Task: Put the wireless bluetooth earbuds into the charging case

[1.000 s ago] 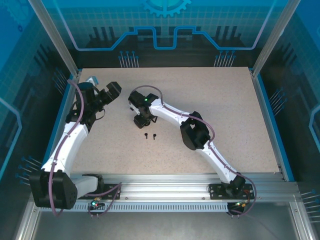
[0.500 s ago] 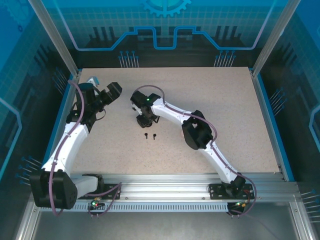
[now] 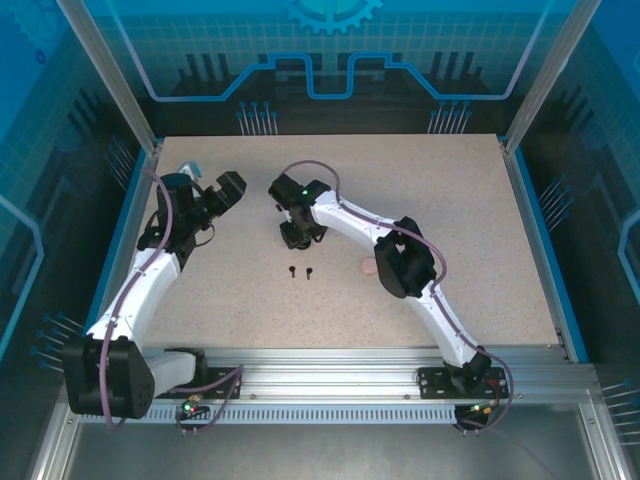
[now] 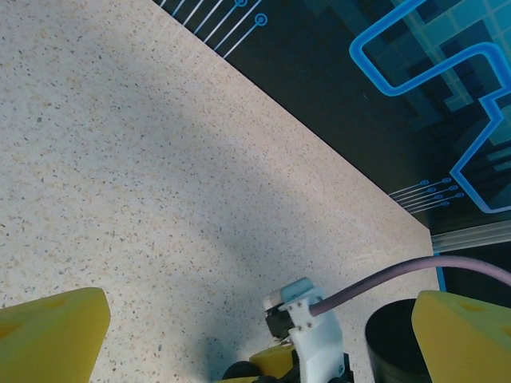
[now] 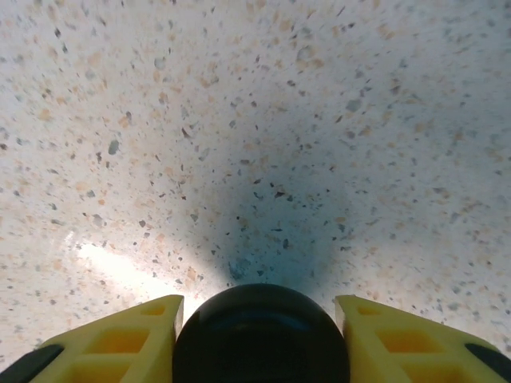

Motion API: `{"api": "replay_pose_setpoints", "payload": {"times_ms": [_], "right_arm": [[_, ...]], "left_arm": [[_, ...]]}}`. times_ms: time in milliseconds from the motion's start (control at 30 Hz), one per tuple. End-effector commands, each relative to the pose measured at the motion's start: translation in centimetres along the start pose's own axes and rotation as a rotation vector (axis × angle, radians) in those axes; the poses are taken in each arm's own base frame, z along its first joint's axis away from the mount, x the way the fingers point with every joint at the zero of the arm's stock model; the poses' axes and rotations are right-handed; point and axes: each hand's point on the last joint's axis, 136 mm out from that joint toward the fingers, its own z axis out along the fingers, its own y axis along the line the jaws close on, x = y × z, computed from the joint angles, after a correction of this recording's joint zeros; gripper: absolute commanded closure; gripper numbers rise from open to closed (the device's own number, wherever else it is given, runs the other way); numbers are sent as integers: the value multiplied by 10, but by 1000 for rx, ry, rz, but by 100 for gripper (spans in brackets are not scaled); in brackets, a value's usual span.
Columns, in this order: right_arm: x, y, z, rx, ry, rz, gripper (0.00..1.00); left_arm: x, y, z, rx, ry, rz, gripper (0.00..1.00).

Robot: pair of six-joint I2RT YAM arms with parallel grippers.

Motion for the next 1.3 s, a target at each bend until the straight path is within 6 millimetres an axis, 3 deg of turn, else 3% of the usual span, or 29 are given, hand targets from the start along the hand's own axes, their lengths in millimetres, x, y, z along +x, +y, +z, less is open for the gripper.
{"api": "replay_pose_setpoints", "payload": {"times_ms": [0, 133, 167, 400, 633, 833, 1267], "right_arm": [[-7, -12, -27, 21, -39, 97, 62], [-8, -17, -31, 34, -56, 153, 62], [-12, -19, -45, 28, -84, 173, 62], [-19, -40, -75, 31, -155, 326, 63], [-15, -62, -98, 43, -214, 490, 62], [-10, -80, -102, 69, -232, 637, 62], [-11, -113, -103, 69, -282, 890, 62]], "left_arm": [[3, -19, -4, 56, -7, 12, 1], [17, -33, -1, 89, 31, 52, 1], [21, -37, -1, 101, 39, 64, 1], [38, -58, -5, 201, 78, 115, 1], [53, -59, -1, 238, 102, 135, 1], [76, -56, 17, 300, 132, 140, 1], [100, -56, 60, 410, 153, 33, 1]]}}
